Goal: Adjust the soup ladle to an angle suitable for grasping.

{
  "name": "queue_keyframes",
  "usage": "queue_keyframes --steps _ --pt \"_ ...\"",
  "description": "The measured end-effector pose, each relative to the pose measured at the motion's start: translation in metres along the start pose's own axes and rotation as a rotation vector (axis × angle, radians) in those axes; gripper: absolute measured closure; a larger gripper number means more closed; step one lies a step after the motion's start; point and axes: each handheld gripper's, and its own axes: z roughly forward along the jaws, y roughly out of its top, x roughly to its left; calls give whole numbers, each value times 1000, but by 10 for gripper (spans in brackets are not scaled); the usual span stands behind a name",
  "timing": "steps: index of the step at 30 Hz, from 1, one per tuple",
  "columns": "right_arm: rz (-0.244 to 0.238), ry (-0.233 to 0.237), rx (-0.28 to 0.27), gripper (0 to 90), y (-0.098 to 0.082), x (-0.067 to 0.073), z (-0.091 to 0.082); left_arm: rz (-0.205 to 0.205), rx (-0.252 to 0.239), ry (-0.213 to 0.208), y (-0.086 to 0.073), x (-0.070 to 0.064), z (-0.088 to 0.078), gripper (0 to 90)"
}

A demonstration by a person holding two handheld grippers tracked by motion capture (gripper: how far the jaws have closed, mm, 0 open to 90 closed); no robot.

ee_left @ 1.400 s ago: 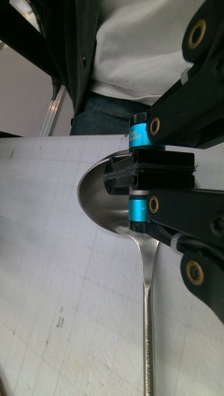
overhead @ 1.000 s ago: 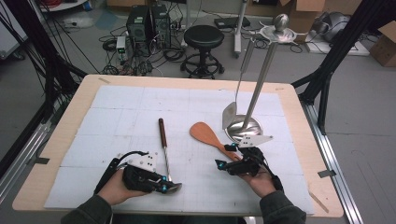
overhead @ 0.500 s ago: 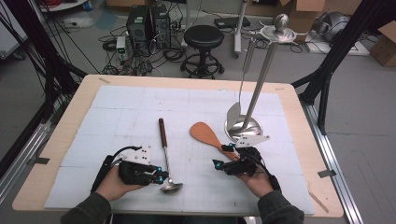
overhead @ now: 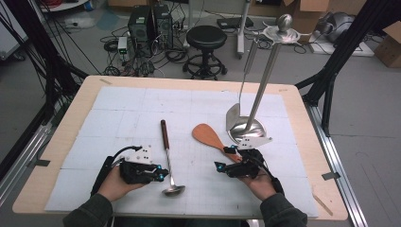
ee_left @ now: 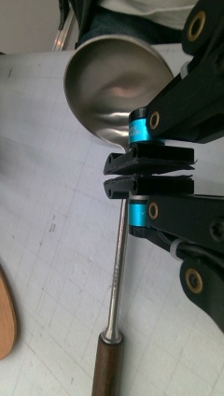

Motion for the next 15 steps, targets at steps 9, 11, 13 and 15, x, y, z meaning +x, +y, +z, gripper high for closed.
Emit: queue_keyframes --steps 9,11,13,15 --pt "-3 0 -2 268 0 0 0 -5 44 2 -3 6 11 895" --pt "-3 -1 -2 268 0 0 0 -4 51 -1 -3 7 13 896" --pt "-3 -1 -2 268 0 0 0 -4 59 -2 -4 8 15 896" --pt "-2 0 -2 268 0 0 0 -4 66 -4 -4 8 17 896"
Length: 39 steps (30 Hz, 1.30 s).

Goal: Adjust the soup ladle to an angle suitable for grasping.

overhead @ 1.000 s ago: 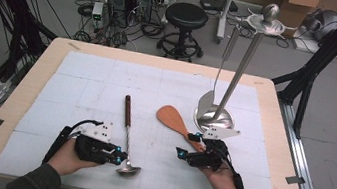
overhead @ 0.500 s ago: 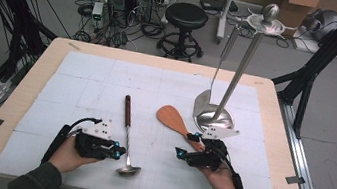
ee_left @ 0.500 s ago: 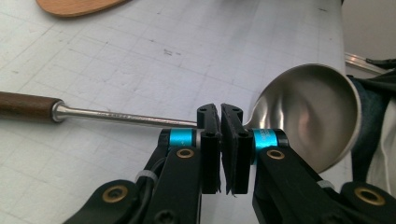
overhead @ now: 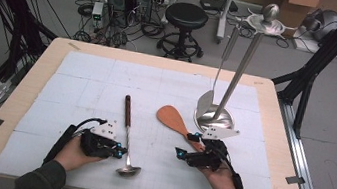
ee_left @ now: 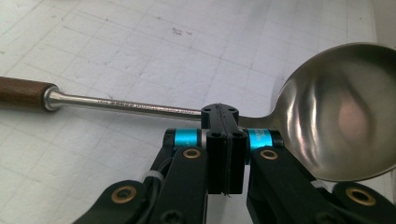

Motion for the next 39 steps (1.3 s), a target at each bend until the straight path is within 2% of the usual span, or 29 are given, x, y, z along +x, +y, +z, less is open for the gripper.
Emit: queue_keyframes --steps 6,11,28,39 --pt "2 2 0 268 0 0 0 2 25 -11 0 0 6 896" --pt "7 3 1 268 0 1 -1 -3 20 -26 0 0 9 897" --pt "0 4 6 268 0 1 0 -9 5 -38 2 -2 12 897" --pt "7 9 11 268 -1 1 1 10 9 -48 7 -4 18 896"
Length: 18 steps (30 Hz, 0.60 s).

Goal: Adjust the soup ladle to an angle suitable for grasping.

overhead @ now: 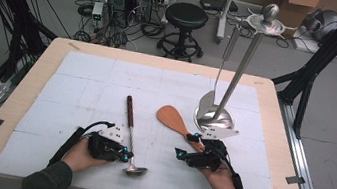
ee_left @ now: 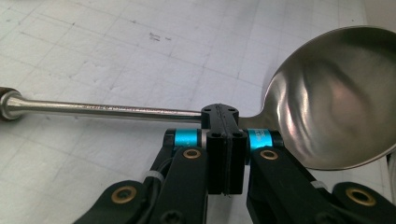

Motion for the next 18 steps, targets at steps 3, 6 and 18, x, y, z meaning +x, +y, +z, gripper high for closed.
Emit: queue_keyframes --steps 3,6,18 --pt "-1 -1 1 268 0 0 0 2 -1 -2 2 -1 3 897" --pt "0 -1 -1 268 0 0 0 4 -8 -6 4 -1 6 896" --pt "-2 -7 -7 272 0 -1 0 21 -5 -22 15 -6 20 897"
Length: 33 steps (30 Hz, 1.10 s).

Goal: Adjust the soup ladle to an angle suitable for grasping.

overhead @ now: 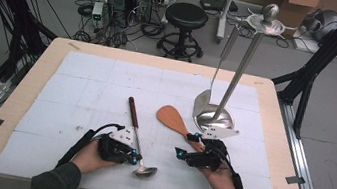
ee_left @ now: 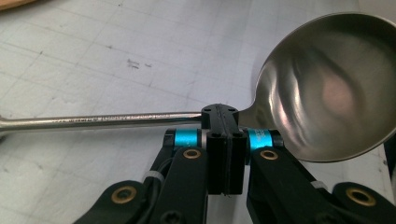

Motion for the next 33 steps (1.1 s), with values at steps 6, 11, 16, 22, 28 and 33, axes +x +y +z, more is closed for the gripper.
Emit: queue_keyframes --steps 6,11,16,22,28,33 --pt "-2 1 -7 273 0 0 0 4 0 -7 5 0 6 897" --pt "0 1 -9 276 0 -1 -1 6 -5 -7 8 0 10 897" --pt "3 0 -10 279 0 0 -1 5 -8 -9 11 1 13 897" --pt "12 -2 -10 288 1 0 -1 5 -9 -5 13 1 16 897" --pt "12 -1 -15 292 1 0 0 4 -13 -4 16 2 20 897" --pt "17 -1 -14 296 1 -1 0 4 -15 -6 17 2 21 897"
